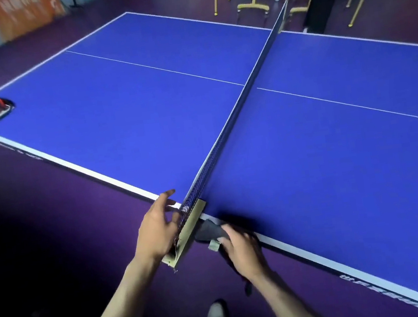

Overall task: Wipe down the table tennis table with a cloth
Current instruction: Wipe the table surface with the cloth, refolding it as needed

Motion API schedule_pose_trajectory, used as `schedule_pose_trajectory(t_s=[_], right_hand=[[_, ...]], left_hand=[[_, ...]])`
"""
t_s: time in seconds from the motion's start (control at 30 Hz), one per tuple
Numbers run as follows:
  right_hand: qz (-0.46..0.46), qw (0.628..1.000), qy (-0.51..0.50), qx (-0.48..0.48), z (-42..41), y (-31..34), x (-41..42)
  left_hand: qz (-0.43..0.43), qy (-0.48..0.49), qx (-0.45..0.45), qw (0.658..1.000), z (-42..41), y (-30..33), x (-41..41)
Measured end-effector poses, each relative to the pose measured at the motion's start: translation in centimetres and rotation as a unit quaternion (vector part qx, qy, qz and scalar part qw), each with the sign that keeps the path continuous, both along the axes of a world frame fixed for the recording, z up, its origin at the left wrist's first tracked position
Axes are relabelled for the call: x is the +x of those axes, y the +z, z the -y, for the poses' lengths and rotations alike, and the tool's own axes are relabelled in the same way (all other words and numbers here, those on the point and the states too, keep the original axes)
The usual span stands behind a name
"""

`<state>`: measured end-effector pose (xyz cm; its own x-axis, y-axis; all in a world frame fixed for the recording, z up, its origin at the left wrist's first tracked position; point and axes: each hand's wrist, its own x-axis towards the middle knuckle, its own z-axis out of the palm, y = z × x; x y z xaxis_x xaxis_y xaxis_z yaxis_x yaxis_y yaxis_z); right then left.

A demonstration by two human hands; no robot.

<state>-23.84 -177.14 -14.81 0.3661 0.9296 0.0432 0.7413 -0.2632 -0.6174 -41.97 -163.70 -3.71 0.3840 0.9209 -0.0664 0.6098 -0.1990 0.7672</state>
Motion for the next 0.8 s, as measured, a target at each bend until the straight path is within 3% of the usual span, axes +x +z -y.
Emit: schedule_pose_trajectory(t_s=[0.13,0.3,0.6,0.8], right_hand=[[-0.096,0.993,-0.071,0.022,1.7,5.0,-1.9],[-0.141,0.984,-0.095,0.043,0.6,11.2,-5.1],[-0.156,0.982,-0.104,0.036,-7.4,14.8,-9.0],[-0.153,0.966,-0.195,0.069,-16.2,14.1,-11.7]], left_hand=[[0.051,0.074,-0.013,0.996,2.3,3.0,-4.1],[0.072,0.097,-0.017,0.993,3.0,6.1,-7.0],[0.068,0.038,-0.024,0.997,-5.7,7.6,-9.4],[0.06,-0.033,-0.058,0.996,-14.6,5.2,-10.5]])
